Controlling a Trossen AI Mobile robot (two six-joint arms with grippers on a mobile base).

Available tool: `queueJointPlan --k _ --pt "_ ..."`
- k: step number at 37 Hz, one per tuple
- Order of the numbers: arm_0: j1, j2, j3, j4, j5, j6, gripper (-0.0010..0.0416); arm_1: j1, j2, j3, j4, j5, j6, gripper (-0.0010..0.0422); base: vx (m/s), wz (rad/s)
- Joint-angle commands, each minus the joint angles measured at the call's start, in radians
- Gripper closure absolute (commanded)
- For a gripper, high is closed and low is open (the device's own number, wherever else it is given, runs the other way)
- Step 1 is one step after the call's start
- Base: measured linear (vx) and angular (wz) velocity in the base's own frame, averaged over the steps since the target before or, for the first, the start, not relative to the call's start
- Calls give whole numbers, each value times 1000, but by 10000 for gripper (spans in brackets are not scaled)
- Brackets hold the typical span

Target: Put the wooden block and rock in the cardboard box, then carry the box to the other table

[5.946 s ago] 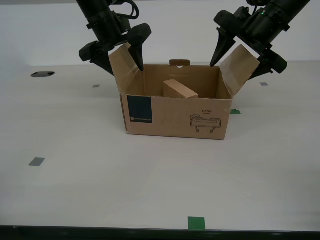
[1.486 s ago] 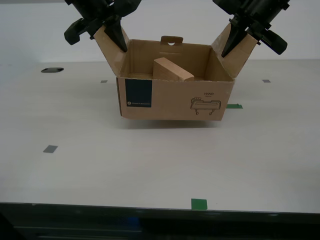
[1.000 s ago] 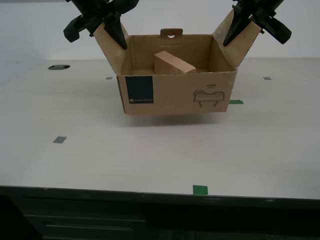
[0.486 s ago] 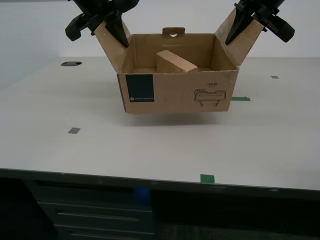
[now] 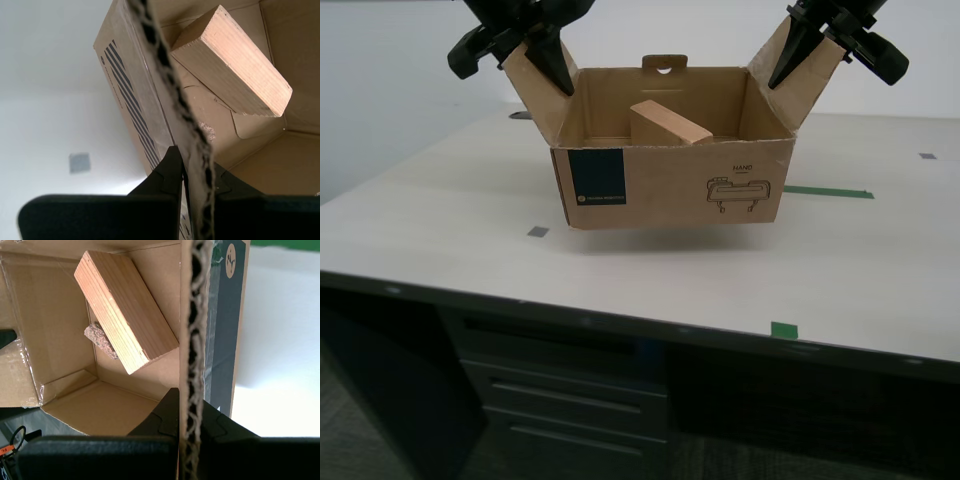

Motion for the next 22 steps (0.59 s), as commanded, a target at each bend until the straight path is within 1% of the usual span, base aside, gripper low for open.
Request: queueJointPlan --k 1,4,7,13,14,18,20,22 --pt "3 -1 2 6 -13 9 406 -2 -2 2 0 21 9 413 -108 172" --pt "4 -1 2 6 -13 10 406 -2 -2 2 2 21 7 413 -109 165" --pt "4 -1 2 3 -13 29 406 -2 -2 2 3 21 5 413 -108 149" --pt "4 -1 1 -3 -13 30 406 -5 -2 2 5 21 -2 413 -103 126" --pt "5 -1 1 -10 -13 29 406 -5 -2 2 4 21 -13 413 -98 98" --pt "5 -1 1 -48 -14 17 406 -5 -2 2 4 21 -91 413 -90 104" --pt "5 -1 1 -65 -14 15 406 -5 -2 2 5 21 -121 413 -84 98" --pt "5 -1 1 -74 -14 4 406 -5 -2 2 6 21 -144 413 -78 92"
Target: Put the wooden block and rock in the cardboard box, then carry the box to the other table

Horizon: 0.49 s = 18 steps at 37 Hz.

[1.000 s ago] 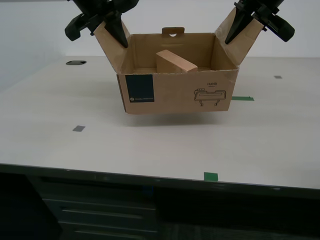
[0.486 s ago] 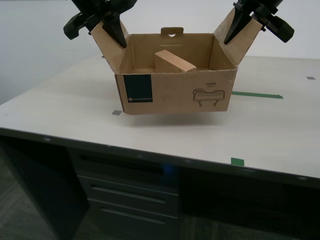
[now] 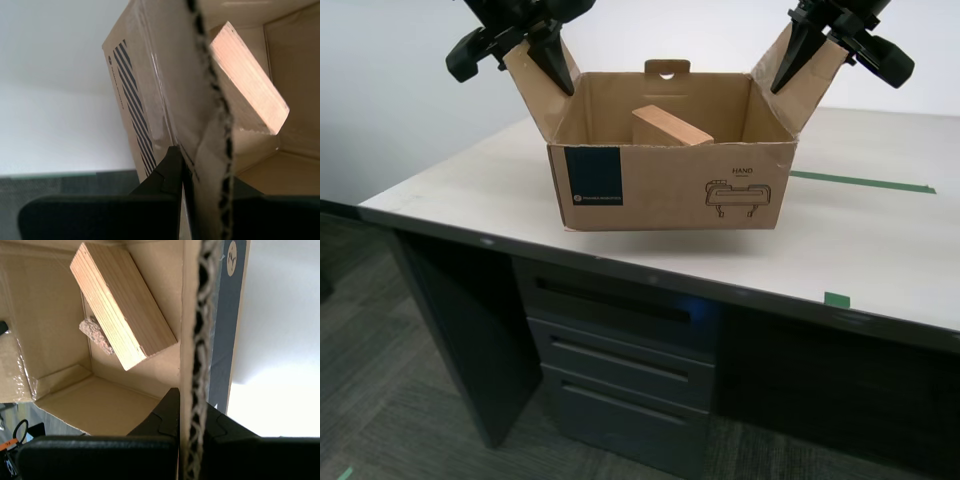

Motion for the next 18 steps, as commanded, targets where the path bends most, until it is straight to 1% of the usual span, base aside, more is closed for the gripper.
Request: queueJointPlan --k 1,3,8,18 --pt "1 -1 1 -12 -14 -21 406 -3 -2 2 9 18 -39 413 -74 89" --pt "1 -1 1 -12 -14 -35 406 -3 -2 2 12 18 -40 413 -74 88" --pt "1 -1 1 -11 -14 -34 406 -3 -2 2 16 18 -40 413 -73 83" --pt "1 -1 1 -11 -14 -34 406 -2 -2 2 19 18 -66 413 -75 98"
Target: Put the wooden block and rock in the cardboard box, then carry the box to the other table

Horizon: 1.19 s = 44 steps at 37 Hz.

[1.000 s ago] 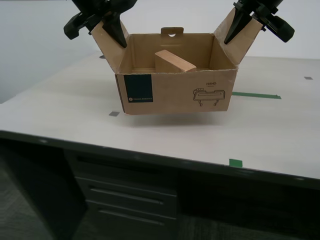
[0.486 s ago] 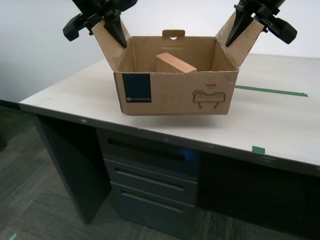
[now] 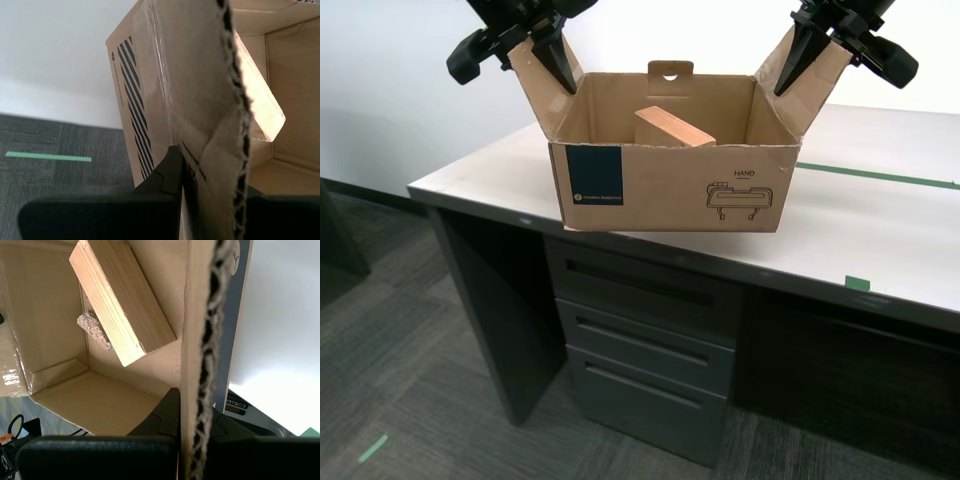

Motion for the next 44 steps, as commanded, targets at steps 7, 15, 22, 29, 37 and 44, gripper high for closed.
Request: queueJointPlan --k 7,15,22,29,37,44 --pt "1 -1 1 2 -14 6 406 -2 -2 2 9 17 -8 413 -79 131" --pt "1 -1 1 4 -14 5 406 -2 -2 2 11 17 -7 413 -83 155" --pt "1 -1 1 1 -14 -1 406 -2 -2 2 11 17 -10 413 -83 171" --pt "1 -1 1 -2 -14 -18 406 -2 -2 2 10 17 -11 413 -81 191" --pt "1 -1 1 -1 -14 -18 406 -2 -2 2 11 -5 -14 413 -79 219" --pt "1 -1 1 -1 -14 -19 406 -2 -2 2 11 -13 -19 413 -78 240"
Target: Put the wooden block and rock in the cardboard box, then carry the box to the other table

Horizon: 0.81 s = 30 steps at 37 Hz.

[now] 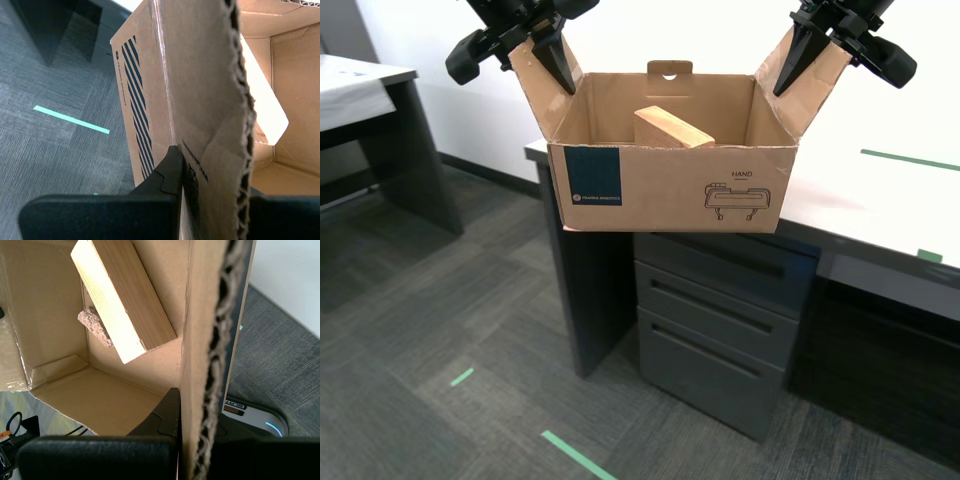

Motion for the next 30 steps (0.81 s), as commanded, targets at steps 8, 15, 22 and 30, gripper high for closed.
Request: queueJointPlan --k 8,15,22,30 --pt "1 -1 1 0 -14 0 406 -2 -2 2 6 8 -12 413 -73 259" --pt "2 -1 1 0 -14 -1 406 -2 -2 2 10 8 -13 413 -47 261" --pt "2 -1 2 -1 -14 1 406 -5 -2 2 10 8 -9 413 -12 243" --pt "2 -1 1 7 -14 1 406 -6 -2 2 8 9 7 413 0 184"
